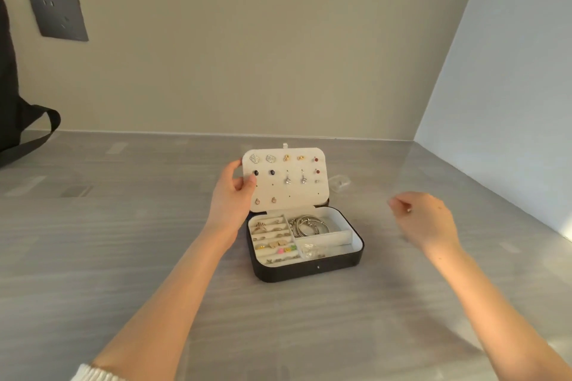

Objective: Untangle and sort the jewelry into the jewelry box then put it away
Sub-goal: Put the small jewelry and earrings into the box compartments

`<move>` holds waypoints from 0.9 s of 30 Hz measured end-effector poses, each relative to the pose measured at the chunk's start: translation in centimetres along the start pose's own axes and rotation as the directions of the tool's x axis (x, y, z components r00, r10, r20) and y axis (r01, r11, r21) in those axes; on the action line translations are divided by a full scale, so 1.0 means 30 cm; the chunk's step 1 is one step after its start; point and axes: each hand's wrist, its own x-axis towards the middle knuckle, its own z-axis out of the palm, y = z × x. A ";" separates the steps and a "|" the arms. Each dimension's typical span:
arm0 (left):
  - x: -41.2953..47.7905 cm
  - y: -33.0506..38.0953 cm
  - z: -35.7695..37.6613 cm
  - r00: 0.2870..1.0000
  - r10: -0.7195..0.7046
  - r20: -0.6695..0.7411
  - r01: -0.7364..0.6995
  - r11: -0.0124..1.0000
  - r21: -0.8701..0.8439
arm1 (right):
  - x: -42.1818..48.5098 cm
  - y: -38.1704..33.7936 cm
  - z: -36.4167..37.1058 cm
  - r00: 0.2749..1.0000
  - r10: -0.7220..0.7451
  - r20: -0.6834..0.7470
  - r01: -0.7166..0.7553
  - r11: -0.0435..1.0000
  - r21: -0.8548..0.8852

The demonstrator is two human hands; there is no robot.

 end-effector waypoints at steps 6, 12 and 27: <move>-0.011 0.015 -0.004 0.998 0.026 -0.053 -0.023 0.999 0.048 | -0.062 0.188 0.033 0.978 -0.192 0.086 0.205 0.961 -0.185; -0.016 0.033 -0.015 0.998 0.031 -0.057 -0.025 0.994 0.103 | -0.035 0.187 0.046 0.954 -0.226 0.197 0.263 0.946 -0.189; -0.024 0.040 -0.025 0.982 0.139 0.129 -0.162 0.966 0.199 | -0.027 -0.469 0.136 0.893 -0.234 0.384 -0.347 0.184 0.920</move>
